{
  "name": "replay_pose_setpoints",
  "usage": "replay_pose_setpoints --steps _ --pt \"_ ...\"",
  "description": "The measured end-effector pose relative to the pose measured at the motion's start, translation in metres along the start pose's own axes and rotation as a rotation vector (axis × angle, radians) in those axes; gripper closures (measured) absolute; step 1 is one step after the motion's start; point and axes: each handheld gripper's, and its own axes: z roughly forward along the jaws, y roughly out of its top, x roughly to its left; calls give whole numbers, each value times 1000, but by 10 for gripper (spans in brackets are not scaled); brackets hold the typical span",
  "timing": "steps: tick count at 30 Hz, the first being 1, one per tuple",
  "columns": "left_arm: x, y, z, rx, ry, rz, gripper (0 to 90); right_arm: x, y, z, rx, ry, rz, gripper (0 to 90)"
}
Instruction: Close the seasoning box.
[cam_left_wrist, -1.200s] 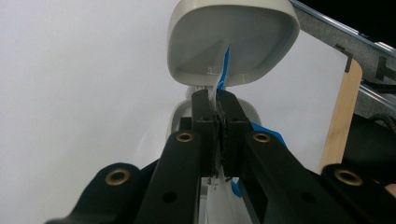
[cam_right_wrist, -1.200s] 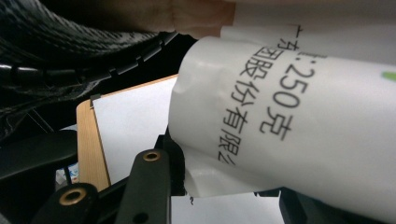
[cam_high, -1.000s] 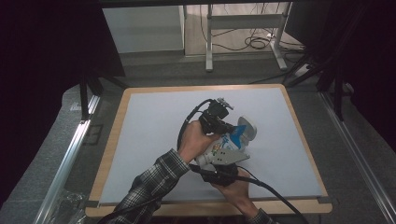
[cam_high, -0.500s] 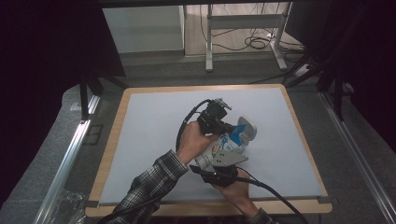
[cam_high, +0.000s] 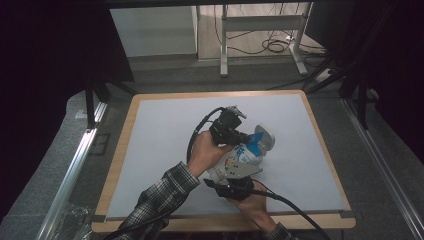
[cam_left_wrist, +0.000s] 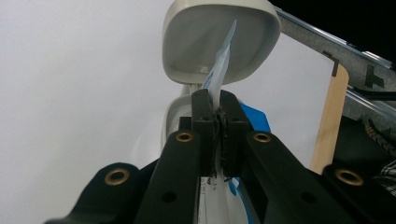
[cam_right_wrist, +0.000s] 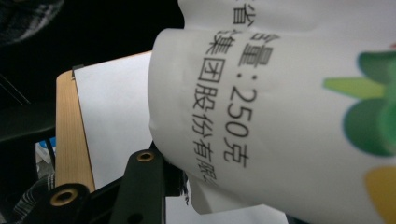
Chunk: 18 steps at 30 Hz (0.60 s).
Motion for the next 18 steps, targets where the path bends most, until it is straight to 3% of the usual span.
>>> replay_pose_setpoints --steps 18 --pt "4 -6 -10 -6 -34 -2 865 -4 -10 5 81 -71 -44 598"
